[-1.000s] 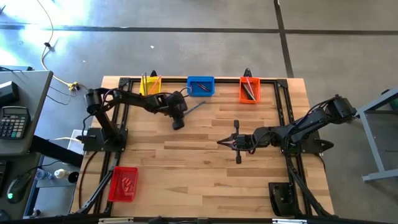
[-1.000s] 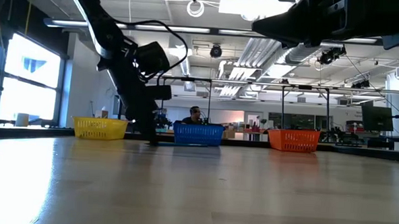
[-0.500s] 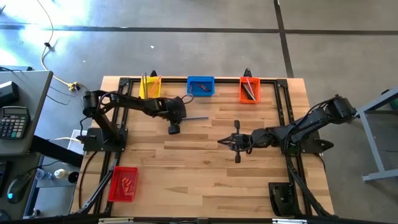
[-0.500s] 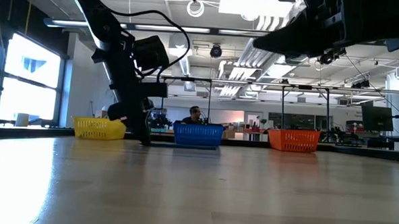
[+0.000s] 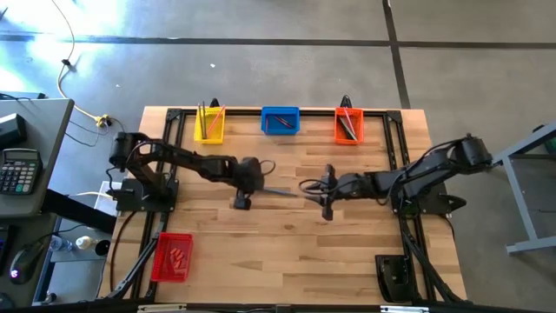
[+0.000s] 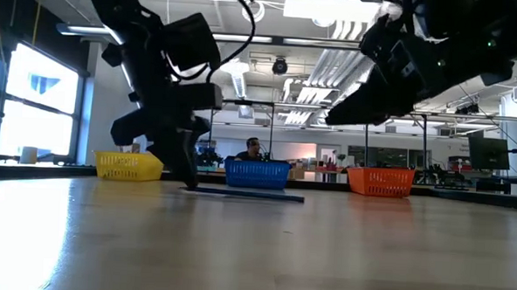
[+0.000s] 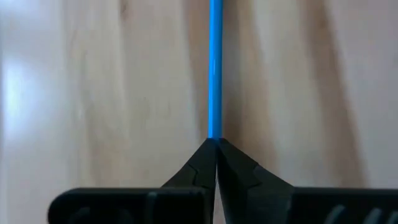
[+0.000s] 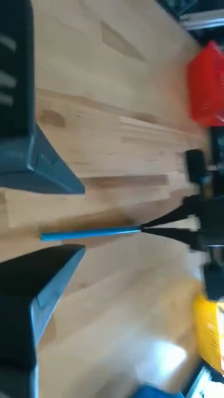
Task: Sort crayons/erasers/pens/pencils in bins
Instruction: Put the blue colored pencil into the yellow bin
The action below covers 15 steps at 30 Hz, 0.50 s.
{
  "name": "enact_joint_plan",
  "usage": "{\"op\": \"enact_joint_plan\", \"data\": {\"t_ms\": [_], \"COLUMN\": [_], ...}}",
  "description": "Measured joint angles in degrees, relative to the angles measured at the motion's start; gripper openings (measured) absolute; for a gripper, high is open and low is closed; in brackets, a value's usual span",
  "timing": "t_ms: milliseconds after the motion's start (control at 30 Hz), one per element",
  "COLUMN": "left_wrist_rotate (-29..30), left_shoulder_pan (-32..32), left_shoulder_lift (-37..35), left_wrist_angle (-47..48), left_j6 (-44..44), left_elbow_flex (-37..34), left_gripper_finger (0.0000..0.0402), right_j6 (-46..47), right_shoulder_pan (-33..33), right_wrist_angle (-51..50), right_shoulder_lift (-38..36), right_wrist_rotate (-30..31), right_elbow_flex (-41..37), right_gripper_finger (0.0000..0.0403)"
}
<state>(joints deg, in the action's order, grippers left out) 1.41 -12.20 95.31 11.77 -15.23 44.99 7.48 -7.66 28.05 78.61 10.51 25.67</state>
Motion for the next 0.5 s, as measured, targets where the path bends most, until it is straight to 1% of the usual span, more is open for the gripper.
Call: {"op": "enact_joint_plan", "data": {"t_ms": [100, 233, 400, 500], "left_wrist_rotate": [-0.1, -0.2, -0.3, -0.3], "left_shoulder_pan": [1.8, 3.0, 3.9, 4.3], "left_shoulder_lift": [0.0, -0.1, -0.2, -0.2], "left_wrist_angle": [-1.9, -3.4, -4.3, -4.2], "left_j6": [0.7, 1.5, 2.0, 2.0], "left_elbow_flex": [0.0, 0.1, 0.2, 0.1], "left_gripper_finger": [0.0001, 0.0001, 0.0001, 0.0001], "right_j6": [0.2, 0.2, 0.7, 2.9], "right_shoulder_pan": [-0.3, -0.3, 0.2, 1.7], "right_wrist_angle": [-2.2, -8.3, -13.7, -18.0], "right_shoulder_lift": [3.9, 9.4, 15.9, 19.6], "right_wrist_rotate": [-0.2, -0.2, -0.2, 1.3], "right_elbow_flex": [2.4, 8.1, 14.9, 18.3], "right_gripper_finger": [0.0161, 0.0187, 0.0202, 0.0204]}}
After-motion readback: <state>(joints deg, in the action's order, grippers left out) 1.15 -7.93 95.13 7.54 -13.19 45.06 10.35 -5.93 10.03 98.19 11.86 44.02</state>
